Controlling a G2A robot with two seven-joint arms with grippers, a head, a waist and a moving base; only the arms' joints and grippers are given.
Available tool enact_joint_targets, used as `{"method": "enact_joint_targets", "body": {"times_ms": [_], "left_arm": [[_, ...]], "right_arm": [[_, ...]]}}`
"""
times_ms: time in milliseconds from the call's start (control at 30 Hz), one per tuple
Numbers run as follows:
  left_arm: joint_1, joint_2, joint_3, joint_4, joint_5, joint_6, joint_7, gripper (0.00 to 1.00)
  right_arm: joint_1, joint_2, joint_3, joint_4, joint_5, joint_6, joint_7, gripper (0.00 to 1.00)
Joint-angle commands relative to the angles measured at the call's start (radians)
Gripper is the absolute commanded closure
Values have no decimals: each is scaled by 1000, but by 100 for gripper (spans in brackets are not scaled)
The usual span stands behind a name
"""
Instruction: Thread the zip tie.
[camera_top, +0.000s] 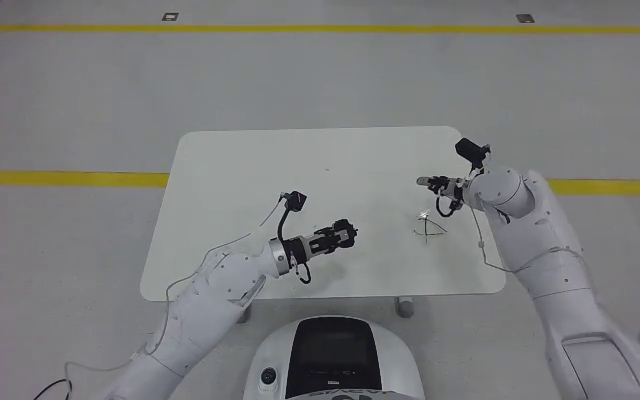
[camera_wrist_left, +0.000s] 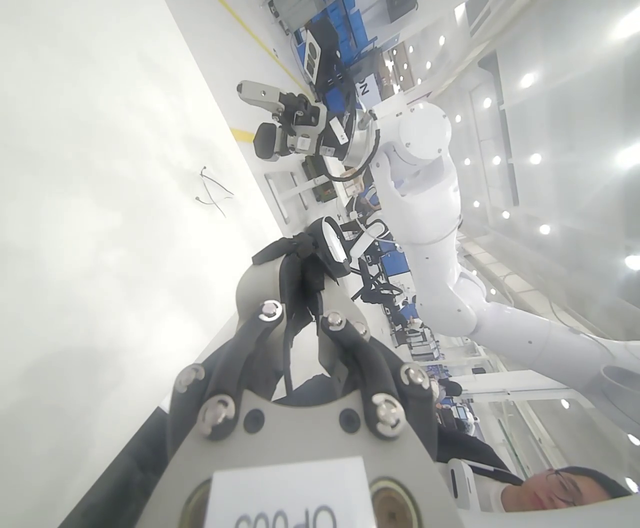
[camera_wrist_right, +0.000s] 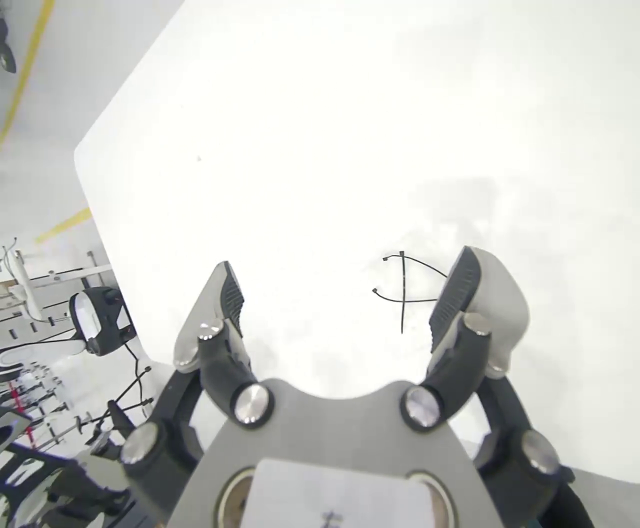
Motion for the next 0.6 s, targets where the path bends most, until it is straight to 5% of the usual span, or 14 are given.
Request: {"method": "enact_joint_targets", "body": {"times_ms": [0, 267, 567], "left_arm": [[0, 0, 0, 0, 0, 0, 0, 100], [0, 0, 0, 0, 0, 0, 0, 100], [0, 0, 0, 0, 0, 0, 0, 100]], "right_arm": [[-2, 0, -2, -2, -4, -3, -6, 0], [-10, -1, -110, -69, -241, 0, 75, 0], [19, -19, -93, -46, -249, 0, 265, 0]]}}
